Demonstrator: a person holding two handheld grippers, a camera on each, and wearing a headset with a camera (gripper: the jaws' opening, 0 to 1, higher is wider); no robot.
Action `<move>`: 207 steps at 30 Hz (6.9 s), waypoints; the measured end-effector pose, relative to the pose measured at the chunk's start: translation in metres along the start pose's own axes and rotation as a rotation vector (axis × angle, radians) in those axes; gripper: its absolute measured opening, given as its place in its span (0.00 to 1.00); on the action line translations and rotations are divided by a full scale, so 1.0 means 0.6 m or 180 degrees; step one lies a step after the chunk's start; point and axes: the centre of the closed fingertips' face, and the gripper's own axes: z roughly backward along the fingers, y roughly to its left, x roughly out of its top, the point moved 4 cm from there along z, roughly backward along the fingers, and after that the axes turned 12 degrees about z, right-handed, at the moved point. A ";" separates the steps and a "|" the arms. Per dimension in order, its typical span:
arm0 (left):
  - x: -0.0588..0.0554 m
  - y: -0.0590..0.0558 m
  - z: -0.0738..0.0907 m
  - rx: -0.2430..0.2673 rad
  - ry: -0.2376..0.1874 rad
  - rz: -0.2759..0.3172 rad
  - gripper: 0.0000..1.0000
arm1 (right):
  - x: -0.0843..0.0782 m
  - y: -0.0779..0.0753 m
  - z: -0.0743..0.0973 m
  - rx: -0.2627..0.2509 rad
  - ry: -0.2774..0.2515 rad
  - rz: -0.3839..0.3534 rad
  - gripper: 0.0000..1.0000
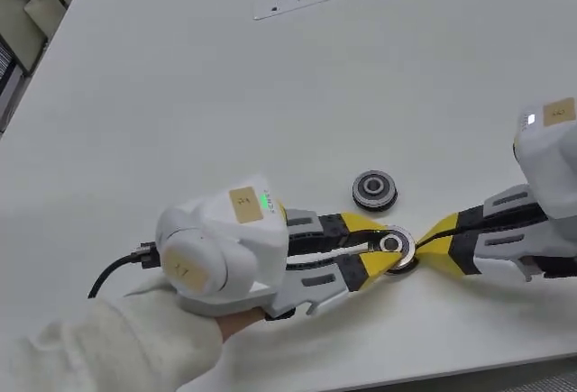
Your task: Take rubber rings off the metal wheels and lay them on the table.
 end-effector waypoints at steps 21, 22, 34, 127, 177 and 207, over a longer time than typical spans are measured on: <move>0.000 0.000 0.000 0.0016 -0.0024 0.0010 0.14 | -0.003 -0.010 0.010 0.0123 -0.0331 -0.1123 0.00; 0.000 0.000 0.000 0.0018 -0.0023 0.0009 0.14 | -0.003 -0.010 0.010 0.0133 -0.0340 -0.1164 0.00; 0.003 -0.002 -0.002 0.0042 -0.0012 0.0022 0.14 | 0.013 -0.009 0.011 0.0220 -0.0571 -0.1453 0.00; 0.092 0.023 0.205 0.0793 0.0269 0.0084 0.73 | 0.083 0.000 0.114 0.0024 -0.0614 -0.0702 0.00; -0.075 0.006 0.350 0.1618 0.0483 0.0975 0.99 | 0.205 0.052 0.065 0.0428 -0.0321 0.0218 0.00; -0.095 0.016 0.326 0.1513 0.0563 0.1167 1.00 | 0.152 0.059 -0.054 0.0655 0.0165 0.0258 0.00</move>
